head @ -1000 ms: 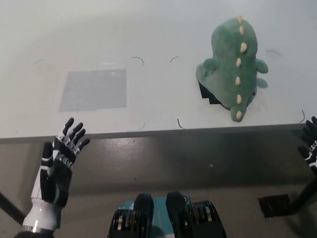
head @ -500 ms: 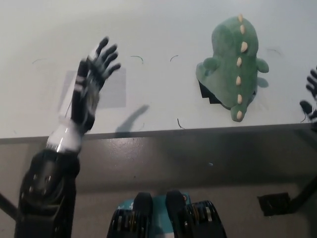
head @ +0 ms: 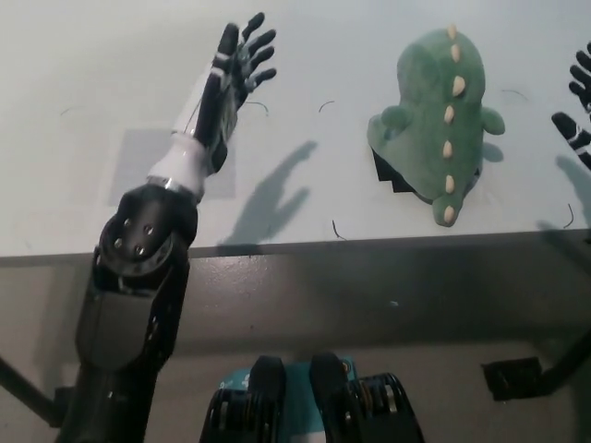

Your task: Use both hands to pick up a dinasour on the right side and move it to the left side

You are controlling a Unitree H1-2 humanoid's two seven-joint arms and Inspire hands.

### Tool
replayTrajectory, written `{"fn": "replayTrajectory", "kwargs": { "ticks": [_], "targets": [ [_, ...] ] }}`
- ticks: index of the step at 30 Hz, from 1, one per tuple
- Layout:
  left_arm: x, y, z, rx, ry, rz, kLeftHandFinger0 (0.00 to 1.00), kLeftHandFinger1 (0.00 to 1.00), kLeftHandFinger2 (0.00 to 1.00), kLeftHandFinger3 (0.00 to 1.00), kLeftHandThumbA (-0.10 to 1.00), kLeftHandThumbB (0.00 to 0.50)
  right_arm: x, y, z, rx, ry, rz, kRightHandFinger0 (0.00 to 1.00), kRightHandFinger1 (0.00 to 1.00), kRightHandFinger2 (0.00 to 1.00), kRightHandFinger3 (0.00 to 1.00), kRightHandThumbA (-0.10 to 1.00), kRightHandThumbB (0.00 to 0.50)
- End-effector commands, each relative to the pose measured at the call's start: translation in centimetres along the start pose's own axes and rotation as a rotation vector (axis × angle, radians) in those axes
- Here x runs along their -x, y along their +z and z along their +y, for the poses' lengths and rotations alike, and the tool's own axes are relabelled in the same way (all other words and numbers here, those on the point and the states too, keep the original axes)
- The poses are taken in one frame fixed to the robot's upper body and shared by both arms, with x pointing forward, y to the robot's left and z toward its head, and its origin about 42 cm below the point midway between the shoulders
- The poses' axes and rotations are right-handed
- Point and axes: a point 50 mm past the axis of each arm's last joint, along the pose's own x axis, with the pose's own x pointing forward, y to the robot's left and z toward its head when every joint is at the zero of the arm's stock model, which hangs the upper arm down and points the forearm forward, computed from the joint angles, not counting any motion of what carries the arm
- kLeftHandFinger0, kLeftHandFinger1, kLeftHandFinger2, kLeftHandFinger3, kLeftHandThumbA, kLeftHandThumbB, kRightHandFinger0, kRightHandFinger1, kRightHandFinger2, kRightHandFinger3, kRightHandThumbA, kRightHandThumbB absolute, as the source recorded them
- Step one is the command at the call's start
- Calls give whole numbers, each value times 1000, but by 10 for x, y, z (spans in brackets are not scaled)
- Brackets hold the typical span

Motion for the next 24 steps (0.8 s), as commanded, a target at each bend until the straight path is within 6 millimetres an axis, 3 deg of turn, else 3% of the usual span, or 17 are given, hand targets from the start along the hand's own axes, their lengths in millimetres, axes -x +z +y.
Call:
{"fn": "replayTrajectory", "kwargs": {
  "ticks": [1,2,6,9,11,15,19,21,24],
  "targets": [
    [-36,39,-11,-60,-40,-80,1000,1000,1000,1000,1000,332,-30,50,-7,38,9,-42,1000,1000,1000,1000,1000,411],
    [-49,44,-14,-36,-46,-78,1000,1000,1000,1000,1000,317,-39,61,-7,34,11,-37,1000,1000,1000,1000,1000,284],
    [-66,46,-25,11,-74,-50,1000,1000,1000,1000,1000,282,-52,64,-7,10,4,13,1000,1000,1000,1000,1000,215],
    [-79,37,-40,40,-77,-1,1000,1000,1000,1000,1000,292,-60,56,-8,-13,2,58,1000,1000,1000,1000,1000,121],
    [-87,37,-44,38,-82,21,1000,1000,1000,1000,1000,308,-66,53,-7,-13,6,66,1000,1000,1000,1000,1000,91],
    [-106,34,-53,57,-78,63,1000,1000,1000,1000,1000,331,-83,45,-8,-35,6,87,1000,1000,1000,1000,1000,79],
    [-117,29,-59,67,-63,106,1000,1000,1000,1000,1000,332,-104,29,-10,-31,17,115,1000,1000,1000,1000,1000,147],
    [-124,31,-61,48,-71,120,1000,1000,1000,1000,1000,306,-113,20,-13,-34,22,139,1000,1000,1000,1000,1000,175],
    [-128,29,-64,35,-76,125,1000,1000,1000,1000,1000,341,-117,11,-15,-35,25,161,1000,1000,1000,1000,1000,183]
  ]
}}
